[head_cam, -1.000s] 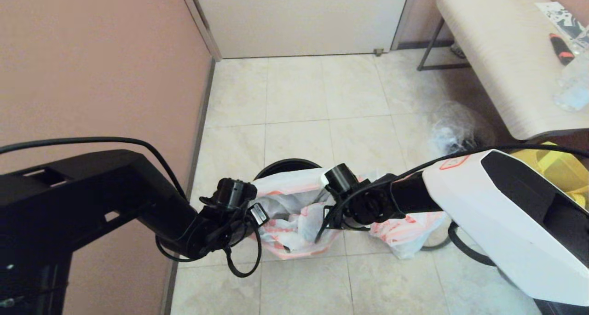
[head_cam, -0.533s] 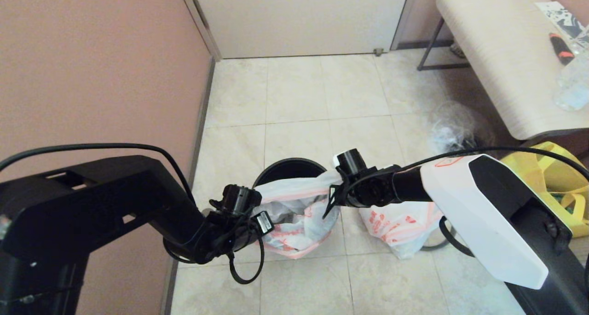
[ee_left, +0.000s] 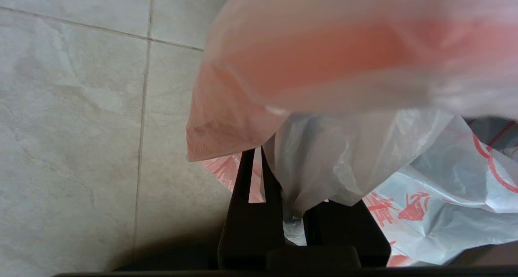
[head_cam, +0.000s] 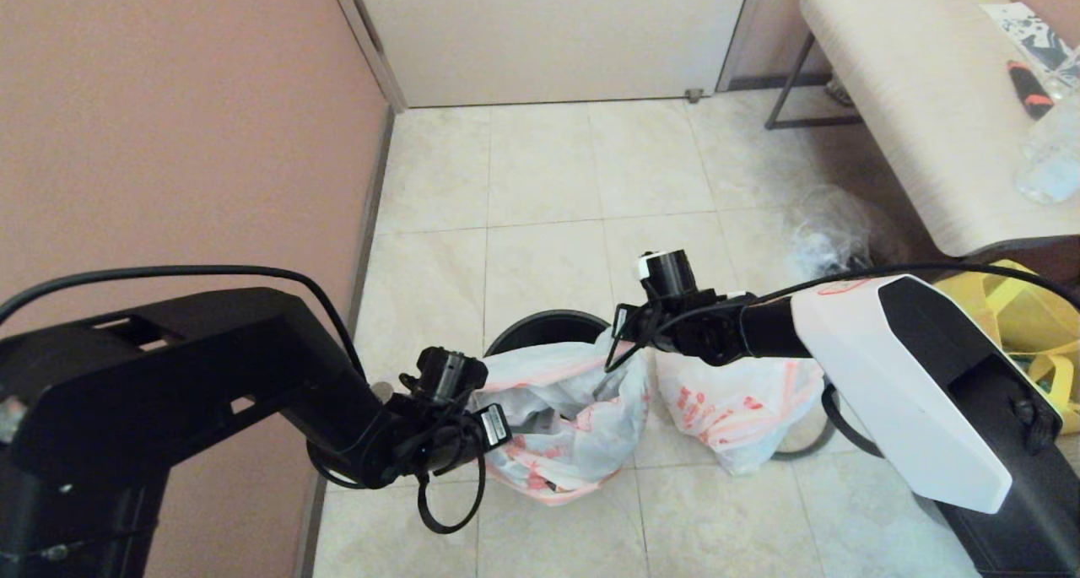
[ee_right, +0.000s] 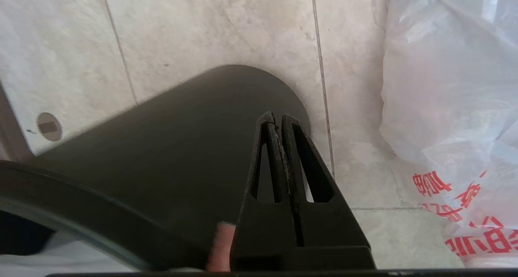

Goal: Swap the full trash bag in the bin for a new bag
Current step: Put the new garbage bag on the trash can

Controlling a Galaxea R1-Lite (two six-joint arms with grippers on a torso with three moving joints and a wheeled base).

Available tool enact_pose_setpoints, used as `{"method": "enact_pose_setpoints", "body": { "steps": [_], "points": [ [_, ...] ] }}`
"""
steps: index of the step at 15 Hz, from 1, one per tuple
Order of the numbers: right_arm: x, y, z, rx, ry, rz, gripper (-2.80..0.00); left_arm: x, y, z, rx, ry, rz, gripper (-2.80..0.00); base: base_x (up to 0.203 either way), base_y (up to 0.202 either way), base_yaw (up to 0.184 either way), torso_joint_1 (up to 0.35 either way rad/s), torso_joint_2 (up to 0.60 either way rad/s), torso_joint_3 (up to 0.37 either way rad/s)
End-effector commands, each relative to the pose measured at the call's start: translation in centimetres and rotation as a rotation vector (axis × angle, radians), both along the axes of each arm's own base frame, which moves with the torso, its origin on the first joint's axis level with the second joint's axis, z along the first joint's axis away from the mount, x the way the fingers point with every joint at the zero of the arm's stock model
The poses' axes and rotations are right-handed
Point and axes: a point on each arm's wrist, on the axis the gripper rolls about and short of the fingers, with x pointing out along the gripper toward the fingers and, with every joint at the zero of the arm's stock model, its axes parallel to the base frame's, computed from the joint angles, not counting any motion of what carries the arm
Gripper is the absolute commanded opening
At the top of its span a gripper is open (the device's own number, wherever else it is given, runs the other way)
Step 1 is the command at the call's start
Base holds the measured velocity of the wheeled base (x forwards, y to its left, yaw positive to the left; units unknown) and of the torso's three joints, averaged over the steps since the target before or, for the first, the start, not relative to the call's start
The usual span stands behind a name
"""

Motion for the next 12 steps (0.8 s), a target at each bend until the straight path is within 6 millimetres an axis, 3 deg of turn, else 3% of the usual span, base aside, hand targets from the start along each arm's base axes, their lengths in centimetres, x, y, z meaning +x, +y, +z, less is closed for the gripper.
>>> {"method": "enact_pose_setpoints", "body": {
  "steps": [1, 5, 8, 12],
  "points": [
    [-0.3, 0.0, 1.2, 0.01, -0.018, 0.001, -2.8, -0.1, -0.1, -0.1, 0.003, 0.0, -0.001, -2.8, 0.0, 0.0, 0.0, 0.0, 0.0, 0.0],
    [-0.5, 0.3, 1.5, 0.023, -0.024, 0.018, -2.8, -0.8, -0.3, 0.1, -0.014, 0.01, -0.046, -2.8, 0.0, 0.0, 0.0, 0.0, 0.0, 0.0],
    [-1.1, 0.1, 3.6, 0.063, -0.035, 0.038, -2.8, -0.9, -0.3, 0.1, -0.008, 0.009, -0.07, -2.8, 0.0, 0.0, 0.0, 0.0, 0.0, 0.0],
    [-6.3, -1.4, 6.6, 0.035, 0.12, 0.059, -2.8, -0.8, -0.1, 0.3, -0.013, 0.003, -0.063, -2.8, 0.0, 0.0, 0.0, 0.0, 0.0, 0.0]
  ]
}}
